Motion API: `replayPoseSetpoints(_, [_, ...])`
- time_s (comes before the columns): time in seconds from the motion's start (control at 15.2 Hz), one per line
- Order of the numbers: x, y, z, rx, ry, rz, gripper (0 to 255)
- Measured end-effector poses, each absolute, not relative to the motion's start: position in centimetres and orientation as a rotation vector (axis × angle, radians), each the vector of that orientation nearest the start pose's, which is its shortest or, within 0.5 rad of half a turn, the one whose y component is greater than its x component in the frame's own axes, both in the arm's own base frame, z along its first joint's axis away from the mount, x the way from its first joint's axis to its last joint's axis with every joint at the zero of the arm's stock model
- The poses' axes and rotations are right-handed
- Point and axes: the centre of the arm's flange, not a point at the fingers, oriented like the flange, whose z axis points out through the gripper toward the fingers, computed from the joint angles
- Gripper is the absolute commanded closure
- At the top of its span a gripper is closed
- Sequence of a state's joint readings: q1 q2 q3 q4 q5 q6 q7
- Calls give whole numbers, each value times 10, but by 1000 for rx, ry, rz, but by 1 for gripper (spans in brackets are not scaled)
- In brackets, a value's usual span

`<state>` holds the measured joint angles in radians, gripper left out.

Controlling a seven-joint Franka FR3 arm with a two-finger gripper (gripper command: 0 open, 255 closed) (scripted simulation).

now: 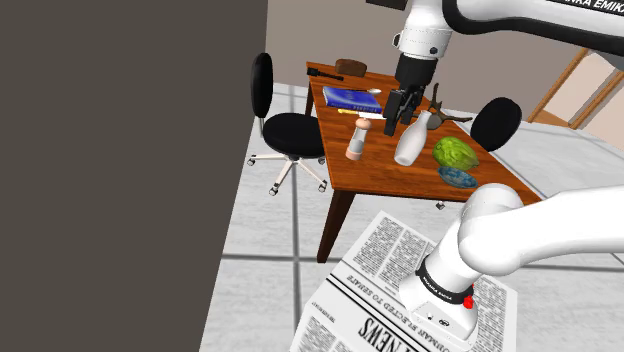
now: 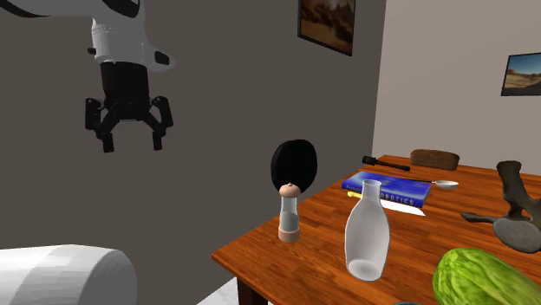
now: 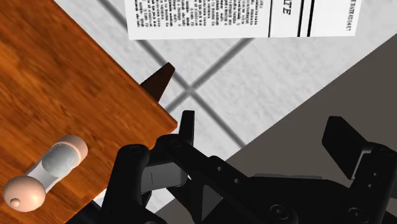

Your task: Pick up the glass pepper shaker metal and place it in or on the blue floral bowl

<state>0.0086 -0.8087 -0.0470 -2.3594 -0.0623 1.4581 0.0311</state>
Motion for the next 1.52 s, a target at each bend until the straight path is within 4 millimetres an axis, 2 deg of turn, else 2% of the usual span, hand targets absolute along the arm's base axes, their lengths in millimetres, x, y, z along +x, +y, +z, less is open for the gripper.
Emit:
replayPoseSetpoints(0.07, [288,-23,586,-3165,91,147,0])
replayPoseSetpoints(0.2, [295,-35,581,-3160,94,143,0])
replayPoseSetpoints(0.4, [311,-66,570,-3148,102,133,0])
replayPoseSetpoints(0.66, [335,-116,555,-3130,113,117,0])
replayPoseSetpoints(0.92, [350,-162,538,-3112,123,100,0])
replayPoseSetpoints(1.19, [382,-209,521,-3095,134,85,0])
replayPoseSetpoints(1.52, [404,-268,496,-3073,147,65,0])
